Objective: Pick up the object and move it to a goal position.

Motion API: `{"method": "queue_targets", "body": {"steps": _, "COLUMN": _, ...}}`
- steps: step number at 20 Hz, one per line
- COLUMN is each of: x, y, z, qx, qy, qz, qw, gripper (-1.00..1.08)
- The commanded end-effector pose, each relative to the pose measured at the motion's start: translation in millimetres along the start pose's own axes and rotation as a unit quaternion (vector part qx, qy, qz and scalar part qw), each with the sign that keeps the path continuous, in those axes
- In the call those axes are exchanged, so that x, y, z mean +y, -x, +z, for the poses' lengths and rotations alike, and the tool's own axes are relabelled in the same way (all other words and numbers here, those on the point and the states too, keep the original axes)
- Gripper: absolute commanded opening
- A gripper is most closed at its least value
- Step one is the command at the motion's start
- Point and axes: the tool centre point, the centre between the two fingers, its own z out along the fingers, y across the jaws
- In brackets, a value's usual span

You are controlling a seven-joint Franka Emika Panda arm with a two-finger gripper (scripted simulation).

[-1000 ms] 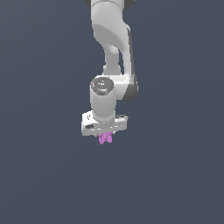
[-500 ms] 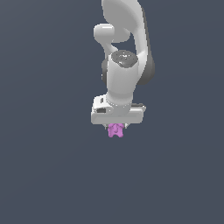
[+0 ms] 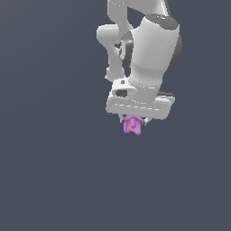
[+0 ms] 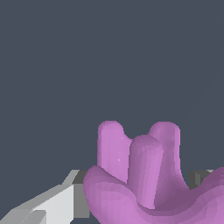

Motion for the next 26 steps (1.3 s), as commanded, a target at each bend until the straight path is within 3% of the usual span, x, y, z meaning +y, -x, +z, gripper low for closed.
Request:
{"method": "queue_targets", "body": {"steps": 1, "x": -11, "y": -4, "z": -20, "qx": 0.006, "qy": 0.006, "qz": 0.018, "qw": 0.9998, "gripper": -1.00}}
{"method": "queue_targets", "body": {"steps": 15, "x": -75, "y": -33, "z": -130, "qx": 0.041, "qy": 0.037, "qz": 0.117, "qw": 0.9916, "gripper": -1.00}}
{"method": "queue_targets", "body": {"steps": 26, "x": -108, "y": -51, "z": -186, "qx": 0.058, "qy": 0.054, "qz": 0.166, "qw": 0.9829, "gripper": -1.00}}
